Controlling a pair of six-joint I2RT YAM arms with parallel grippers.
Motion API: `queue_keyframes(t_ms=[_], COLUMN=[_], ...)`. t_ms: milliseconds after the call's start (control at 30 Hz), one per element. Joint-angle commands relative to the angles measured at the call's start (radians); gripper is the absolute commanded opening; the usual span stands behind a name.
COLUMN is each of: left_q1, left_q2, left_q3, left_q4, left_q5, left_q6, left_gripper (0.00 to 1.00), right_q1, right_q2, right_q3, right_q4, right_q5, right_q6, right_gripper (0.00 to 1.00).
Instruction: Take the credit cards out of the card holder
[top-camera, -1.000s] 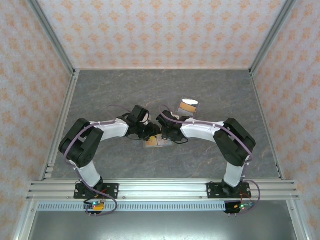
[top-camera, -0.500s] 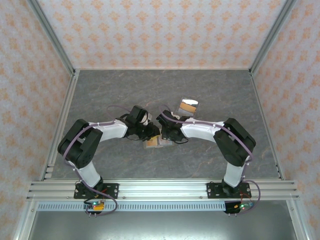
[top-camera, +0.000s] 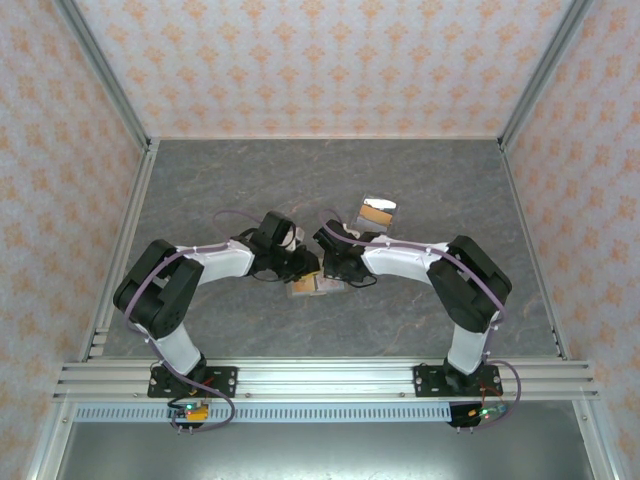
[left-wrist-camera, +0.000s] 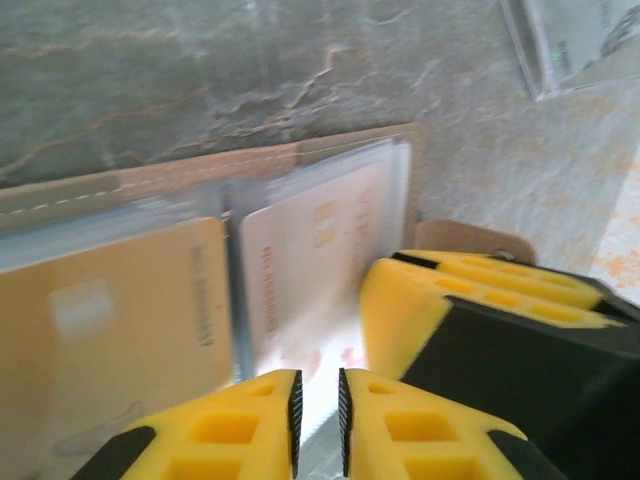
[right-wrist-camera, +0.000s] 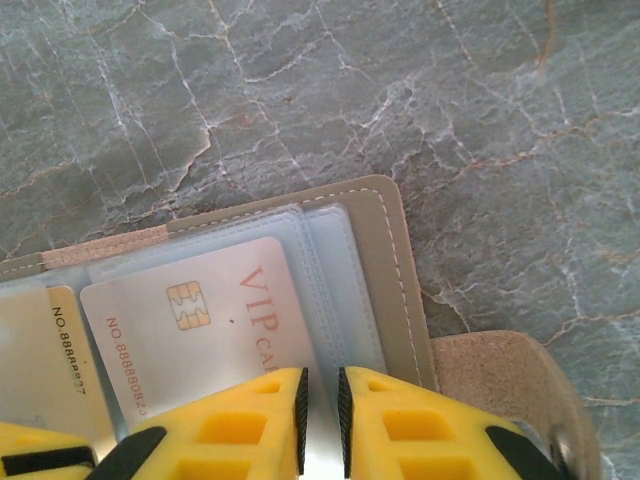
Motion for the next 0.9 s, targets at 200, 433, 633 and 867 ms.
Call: queue_keyframes(t_ms=[200,433,633,867], left_q1=[0.012,0.012,0.016,0.032], left_q2=[0.006,0.021,0.016,-0.016], left_q3=[0.023,0.02,0.006,-0.023], left_q4=[-0.076,-0.06,-0.026,0.037], left_q5=[-0.064,-0.057,-0.031,0.016], left_q6=[0.03,0.03,0.025,0.016], left_gripper=[0.31,0.3,0.23,0.14], right_q1=[-0.005,-0.016,-0.018,-0.02], right_q2=[0.038,0.037,0.039,0.042], right_q3=[-0.013,-0.027,-0.027,-0.019], right_q4=[-0.004,0.03,0.016,-0.014], right_q5=[-0.049,-0.095,-0.08,-0.057], right_q6=[0.018,0.027,0.03,0.029], right_gripper=[0.16,0.16,0.16,0.16])
